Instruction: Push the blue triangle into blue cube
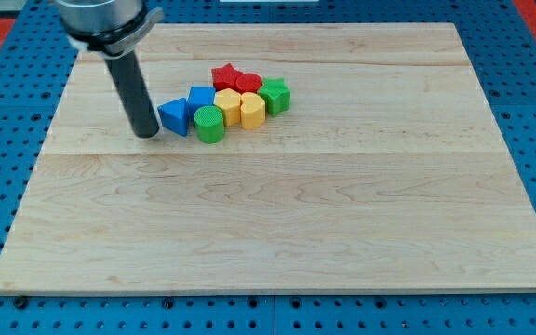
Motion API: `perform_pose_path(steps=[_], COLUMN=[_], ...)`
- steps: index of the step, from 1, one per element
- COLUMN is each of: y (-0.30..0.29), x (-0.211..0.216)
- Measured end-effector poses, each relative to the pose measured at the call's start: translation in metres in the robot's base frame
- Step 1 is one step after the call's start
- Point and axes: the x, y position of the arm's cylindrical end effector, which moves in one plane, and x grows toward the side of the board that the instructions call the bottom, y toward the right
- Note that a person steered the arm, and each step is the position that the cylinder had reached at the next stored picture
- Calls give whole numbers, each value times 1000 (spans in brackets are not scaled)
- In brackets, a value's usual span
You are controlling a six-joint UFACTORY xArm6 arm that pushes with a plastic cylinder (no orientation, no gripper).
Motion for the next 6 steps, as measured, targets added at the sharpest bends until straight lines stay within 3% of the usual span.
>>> perform_pose_path(steps=[2, 3, 5, 6], y=[-10, 48, 10, 33], x=[-13, -12, -4, 45])
